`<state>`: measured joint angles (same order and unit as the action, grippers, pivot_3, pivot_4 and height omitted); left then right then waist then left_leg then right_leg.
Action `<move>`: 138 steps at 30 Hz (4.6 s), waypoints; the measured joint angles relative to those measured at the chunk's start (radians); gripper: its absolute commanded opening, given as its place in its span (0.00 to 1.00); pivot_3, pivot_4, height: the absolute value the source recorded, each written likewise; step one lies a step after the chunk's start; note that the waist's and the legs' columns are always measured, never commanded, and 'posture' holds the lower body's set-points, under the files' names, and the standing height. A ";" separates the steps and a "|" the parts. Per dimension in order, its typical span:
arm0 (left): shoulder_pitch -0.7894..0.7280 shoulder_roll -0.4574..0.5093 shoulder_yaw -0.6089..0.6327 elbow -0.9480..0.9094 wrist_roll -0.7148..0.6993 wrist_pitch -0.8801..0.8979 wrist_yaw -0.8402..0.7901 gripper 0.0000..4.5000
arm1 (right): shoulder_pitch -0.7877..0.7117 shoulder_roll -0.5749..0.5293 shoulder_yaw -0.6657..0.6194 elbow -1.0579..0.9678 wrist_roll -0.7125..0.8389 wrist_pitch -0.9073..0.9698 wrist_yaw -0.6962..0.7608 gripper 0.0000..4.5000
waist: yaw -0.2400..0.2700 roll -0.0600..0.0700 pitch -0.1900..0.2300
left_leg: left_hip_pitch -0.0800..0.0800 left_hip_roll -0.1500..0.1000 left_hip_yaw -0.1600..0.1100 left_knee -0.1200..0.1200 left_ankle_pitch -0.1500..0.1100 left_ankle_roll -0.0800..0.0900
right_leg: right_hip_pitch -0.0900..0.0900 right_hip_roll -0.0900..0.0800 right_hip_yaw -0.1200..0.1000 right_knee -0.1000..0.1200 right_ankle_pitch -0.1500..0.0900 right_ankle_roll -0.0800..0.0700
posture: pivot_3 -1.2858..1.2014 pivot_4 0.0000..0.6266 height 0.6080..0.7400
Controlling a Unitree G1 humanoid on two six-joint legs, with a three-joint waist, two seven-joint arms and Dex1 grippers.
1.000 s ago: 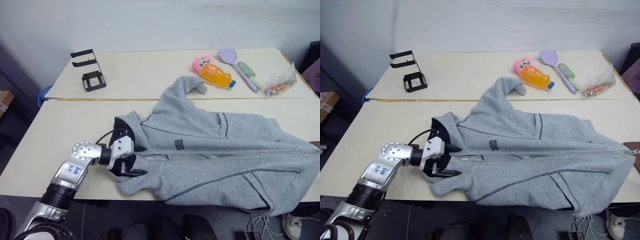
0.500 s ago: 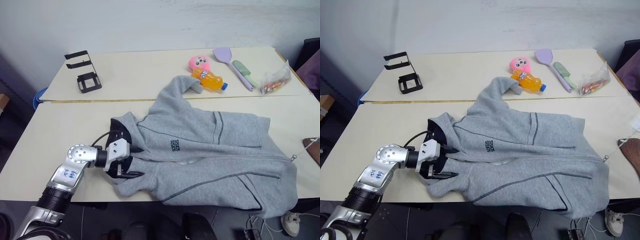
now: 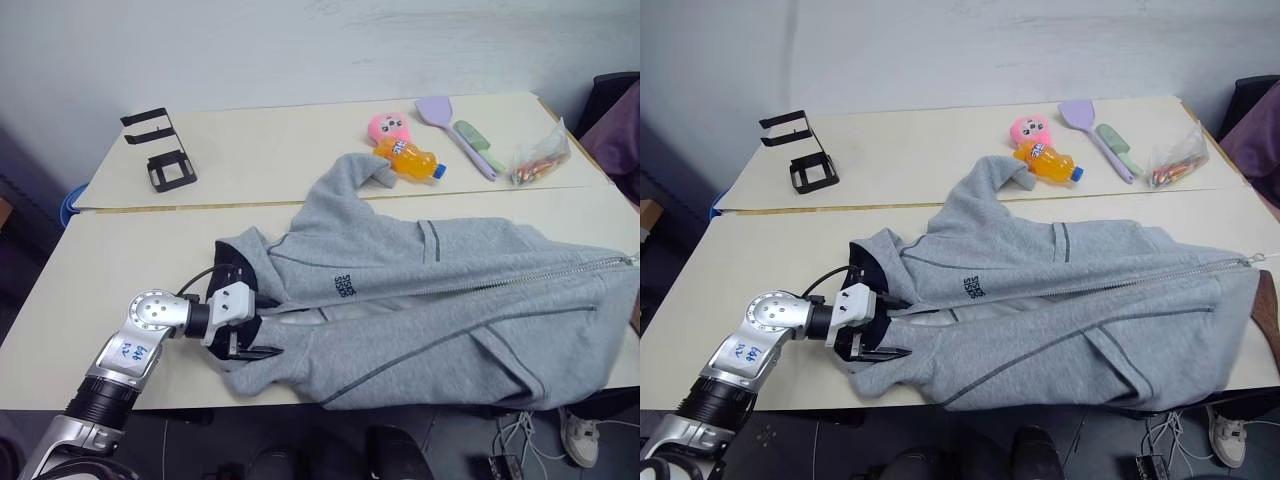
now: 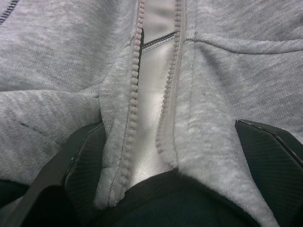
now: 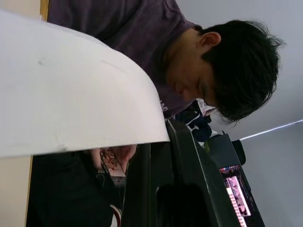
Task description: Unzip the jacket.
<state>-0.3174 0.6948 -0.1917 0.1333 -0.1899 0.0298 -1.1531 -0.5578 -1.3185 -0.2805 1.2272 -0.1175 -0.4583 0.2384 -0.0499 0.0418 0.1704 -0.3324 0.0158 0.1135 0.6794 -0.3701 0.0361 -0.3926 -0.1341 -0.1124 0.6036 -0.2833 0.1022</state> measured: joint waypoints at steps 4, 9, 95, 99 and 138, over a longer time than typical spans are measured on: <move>-0.013 0.000 -0.014 0.018 0.000 -0.024 -0.003 1.00 | -0.114 0.004 0.040 0.005 -0.022 0.006 -0.001 0.00 | 0.003 0.002 -0.001 | 0.000 0.000 0.000 0.000 0.000 0.000 | -0.001 0.000 -0.001 0.001 0.000 0.000 | 0.52 0.24 1.00; -0.023 0.002 -0.018 0.040 0.000 -0.036 -0.014 1.00 | -0.143 0.083 0.093 0.005 -0.011 -0.025 0.250 0.00 | 0.000 -0.001 -0.002 | 0.001 0.000 -0.001 0.000 0.000 0.000 | 0.002 0.001 -0.001 0.001 0.000 0.000 | 0.52 0.24 1.00; 0.092 -0.057 0.071 -0.038 -0.111 -0.071 -0.042 1.00 | 0.614 0.227 -0.257 -1.314 0.600 1.286 0.418 0.01 | 0.049 -0.018 0.004 | -0.005 -0.001 0.009 -0.012 0.001 -0.001 | -0.017 0.003 0.004 0.000 -0.001 0.000 | 0.52 0.24 1.00; 0.089 -0.057 0.065 -0.040 -0.094 -0.069 -0.038 1.00 | 0.612 0.228 -0.292 -1.238 0.518 1.174 0.406 0.01 | 0.051 -0.018 0.004 | -0.005 -0.002 0.009 -0.012 0.001 0.000 | -0.016 0.003 0.002 0.000 -0.001 0.000 | 0.52 0.24 1.00; 0.226 0.165 0.224 -0.125 -0.330 0.208 -0.071 1.00 | 0.743 0.412 -0.371 -1.178 0.703 0.429 0.784 0.86 | 0.023 -0.030 0.014 | 0.010 0.006 0.005 -0.028 0.011 -0.015 | -0.010 0.008 0.004 0.006 -0.003 -0.012 | 0.52 0.24 1.00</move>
<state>-0.0911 0.8601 0.0326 0.0079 -0.5199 0.2381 -1.2243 0.1854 -0.9064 -0.6513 0.0492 0.5855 -0.0298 1.0222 -0.0265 0.0114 0.1839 -0.3228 0.0222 0.1182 0.6518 -0.3586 0.0213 -0.4030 -0.1262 -0.1088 0.6093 -0.2859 0.0904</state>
